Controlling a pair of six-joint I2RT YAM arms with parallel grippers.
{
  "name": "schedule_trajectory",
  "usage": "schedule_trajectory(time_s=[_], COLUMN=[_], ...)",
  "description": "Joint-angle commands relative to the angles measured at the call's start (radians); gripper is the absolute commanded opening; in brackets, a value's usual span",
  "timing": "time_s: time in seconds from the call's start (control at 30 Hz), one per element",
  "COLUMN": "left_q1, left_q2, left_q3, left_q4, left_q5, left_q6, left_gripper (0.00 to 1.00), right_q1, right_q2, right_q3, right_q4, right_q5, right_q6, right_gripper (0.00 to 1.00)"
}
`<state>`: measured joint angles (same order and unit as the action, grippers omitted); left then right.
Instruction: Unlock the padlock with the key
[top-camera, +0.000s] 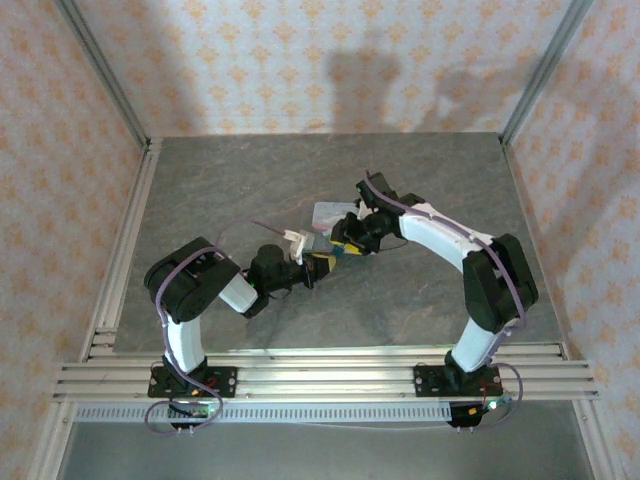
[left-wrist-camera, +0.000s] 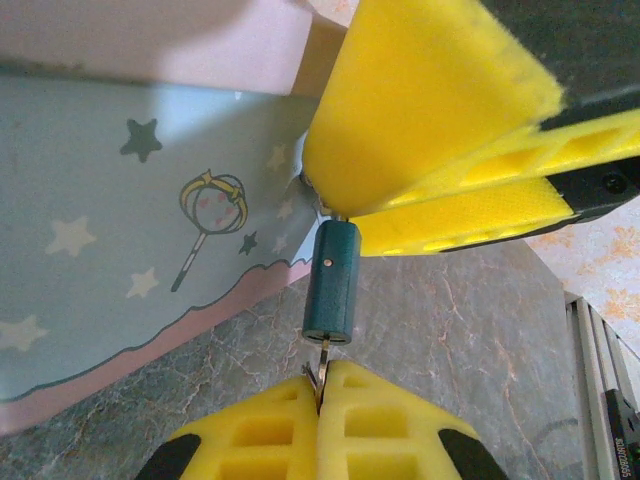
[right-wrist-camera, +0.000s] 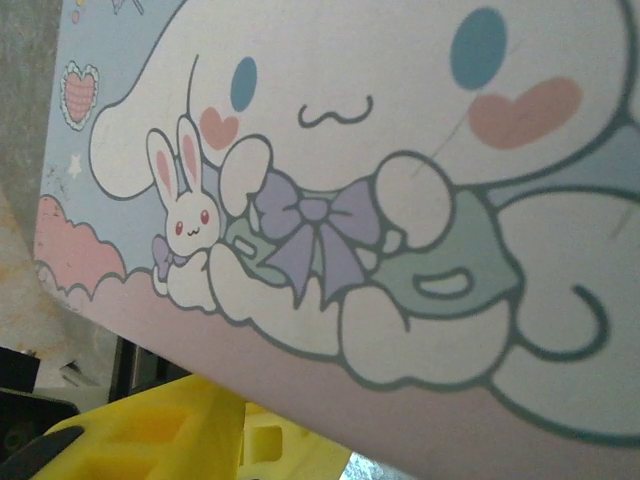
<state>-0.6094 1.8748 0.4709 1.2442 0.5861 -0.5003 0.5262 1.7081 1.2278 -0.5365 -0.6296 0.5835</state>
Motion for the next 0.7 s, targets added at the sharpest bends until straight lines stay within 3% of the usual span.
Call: schedule_trajectory(time_s=[0.0,0.27,0.67], left_q1=[-0.013,-0.016,-0.046], left_q2=[-0.007,-0.008,0.03], left_q3=[0.028,0.031,0.048], left_q4=[0.038,0.037,0.035], left_q5=[-0.009,-0.02,-0.044], left_q6=[-0.003,-0.028,-0.06], left_gripper=[0.0,0.0,0.0], right_q1=[0.029,0.082,0.092], right_q2=[-0.037,-0.114,-0.203], right_q3=[-0.014,-0.084,-0.259], right_q4=[0.006,0.054,0.235], right_q5=[0.076,0.233,0.314], right_q6=[0.013,0.055,0.207], right_gripper=[0.46,0.47,0.47])
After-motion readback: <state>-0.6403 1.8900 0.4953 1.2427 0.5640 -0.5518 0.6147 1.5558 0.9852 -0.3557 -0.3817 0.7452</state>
